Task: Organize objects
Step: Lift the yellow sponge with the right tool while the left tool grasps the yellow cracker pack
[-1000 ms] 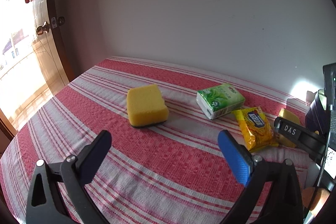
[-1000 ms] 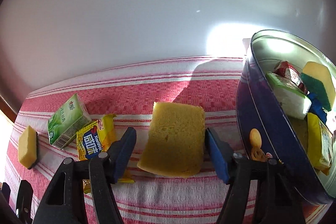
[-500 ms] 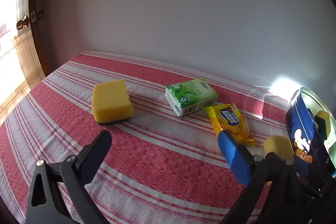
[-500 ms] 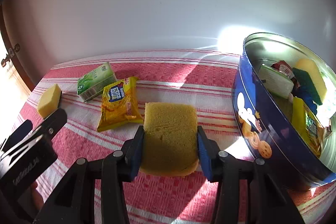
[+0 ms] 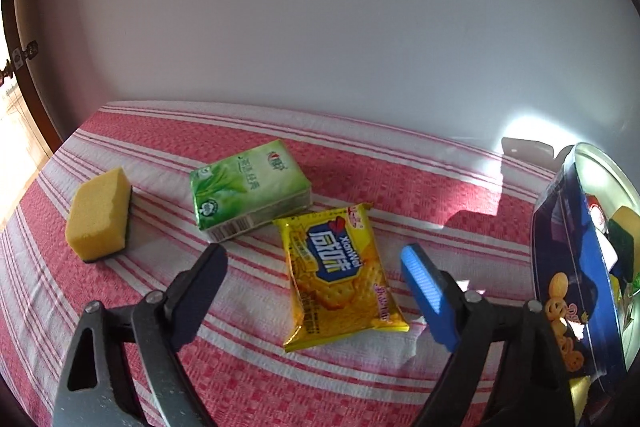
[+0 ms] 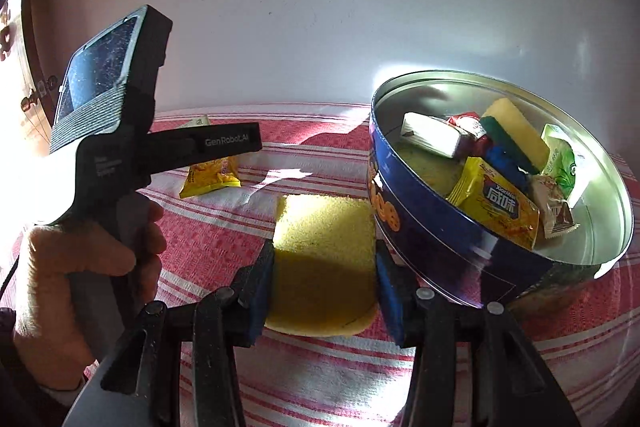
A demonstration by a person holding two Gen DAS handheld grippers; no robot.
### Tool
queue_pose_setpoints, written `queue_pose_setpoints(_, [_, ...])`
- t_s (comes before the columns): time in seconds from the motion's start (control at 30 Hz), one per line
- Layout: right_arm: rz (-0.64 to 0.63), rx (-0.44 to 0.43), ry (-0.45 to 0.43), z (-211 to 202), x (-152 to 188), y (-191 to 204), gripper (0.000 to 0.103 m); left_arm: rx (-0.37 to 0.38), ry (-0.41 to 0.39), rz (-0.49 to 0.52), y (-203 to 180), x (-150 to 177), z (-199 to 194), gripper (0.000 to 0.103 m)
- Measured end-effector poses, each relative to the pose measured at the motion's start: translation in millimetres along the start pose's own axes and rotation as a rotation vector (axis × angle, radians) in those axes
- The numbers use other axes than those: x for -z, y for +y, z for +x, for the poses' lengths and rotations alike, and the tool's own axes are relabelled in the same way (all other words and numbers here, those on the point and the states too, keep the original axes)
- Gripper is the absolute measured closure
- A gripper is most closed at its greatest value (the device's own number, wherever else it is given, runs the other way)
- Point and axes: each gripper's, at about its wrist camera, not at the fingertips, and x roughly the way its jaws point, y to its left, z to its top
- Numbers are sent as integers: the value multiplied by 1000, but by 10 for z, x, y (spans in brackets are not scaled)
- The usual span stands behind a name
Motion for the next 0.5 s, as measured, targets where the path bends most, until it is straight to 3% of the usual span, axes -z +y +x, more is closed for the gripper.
queue_pose_setpoints(0.1, [12, -24, 15, 13, -27, 9, 54, 5, 72, 21, -34, 17, 152, 24])
queue_pose_setpoints(0.23, [13, -35, 13, -1, -33, 23, 54, 27, 66, -7, 39, 31, 128, 32])
queue_pose_setpoints(0.3, [15, -35, 12, -12, -22, 11, 54, 40, 54, 2, 44, 47, 90, 53])
queue_pose_setpoints(0.5, [11, -38, -29, -82, -7, 26, 54, 81, 37, -6, 93, 126, -21, 54])
